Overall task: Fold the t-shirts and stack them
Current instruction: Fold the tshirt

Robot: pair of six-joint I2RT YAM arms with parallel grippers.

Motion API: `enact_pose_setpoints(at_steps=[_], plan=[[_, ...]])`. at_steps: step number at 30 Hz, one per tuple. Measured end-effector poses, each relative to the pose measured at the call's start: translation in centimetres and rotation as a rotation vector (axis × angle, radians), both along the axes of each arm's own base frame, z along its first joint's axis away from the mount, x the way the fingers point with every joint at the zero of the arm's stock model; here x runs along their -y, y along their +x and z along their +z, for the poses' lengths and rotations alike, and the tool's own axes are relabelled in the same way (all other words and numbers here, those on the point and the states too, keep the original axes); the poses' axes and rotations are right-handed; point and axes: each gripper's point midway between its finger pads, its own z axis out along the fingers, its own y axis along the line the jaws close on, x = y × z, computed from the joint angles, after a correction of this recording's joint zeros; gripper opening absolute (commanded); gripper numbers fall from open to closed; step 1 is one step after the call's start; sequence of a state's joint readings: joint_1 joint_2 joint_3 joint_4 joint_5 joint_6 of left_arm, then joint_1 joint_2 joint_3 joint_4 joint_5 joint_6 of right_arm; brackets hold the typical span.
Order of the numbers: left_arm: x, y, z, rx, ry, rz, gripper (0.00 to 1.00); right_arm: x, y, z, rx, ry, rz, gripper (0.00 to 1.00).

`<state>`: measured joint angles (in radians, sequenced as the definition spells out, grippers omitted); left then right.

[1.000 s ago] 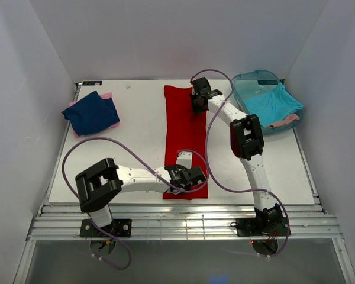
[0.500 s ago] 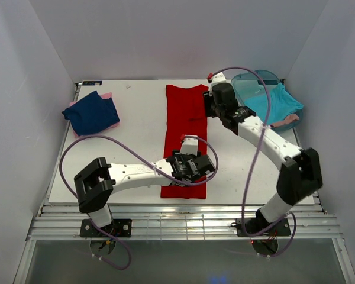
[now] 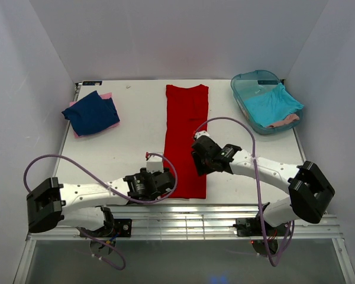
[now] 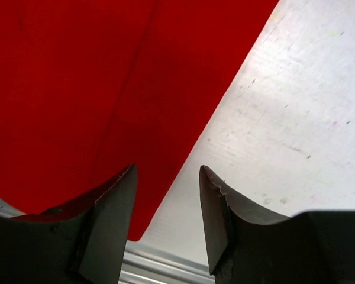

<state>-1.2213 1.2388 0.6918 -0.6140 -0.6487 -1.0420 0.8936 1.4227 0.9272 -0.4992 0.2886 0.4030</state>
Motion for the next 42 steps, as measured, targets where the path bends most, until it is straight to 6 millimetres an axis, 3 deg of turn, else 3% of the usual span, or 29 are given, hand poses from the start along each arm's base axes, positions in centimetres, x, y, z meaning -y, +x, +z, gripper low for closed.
enact_pose_setpoints(at_steps=[6, 11, 18, 25, 42], plan=[[1.3, -0.6, 0.9, -0.006, -0.146, -0.025, 0.71, -0.9, -2.9, -0.8, -0.057, 0.004, -0.002, 0.52], [2.2, -1.2, -0.3, -0.060, -0.160, -0.031, 0.70, -0.5, -5.6, -2.4, -0.113, -0.025, -0.007, 0.52], [1.9, -2.0, -1.8, -0.116, -0.150, -0.011, 0.69, 1.0, -8.8, -4.5, -0.187, -0.054, -0.018, 0.51], [1.9, -2.1, -2.1, -0.122, -0.143, -0.006, 0.68, 1.6, -9.4, -5.3, -0.208, -0.053, -0.046, 0.51], [0.6, -3.0, -4.3, -0.178, -0.091, 0.034, 0.61, 0.6, -9.9, -5.2, -0.225, 0.009, -0.046, 0.50]])
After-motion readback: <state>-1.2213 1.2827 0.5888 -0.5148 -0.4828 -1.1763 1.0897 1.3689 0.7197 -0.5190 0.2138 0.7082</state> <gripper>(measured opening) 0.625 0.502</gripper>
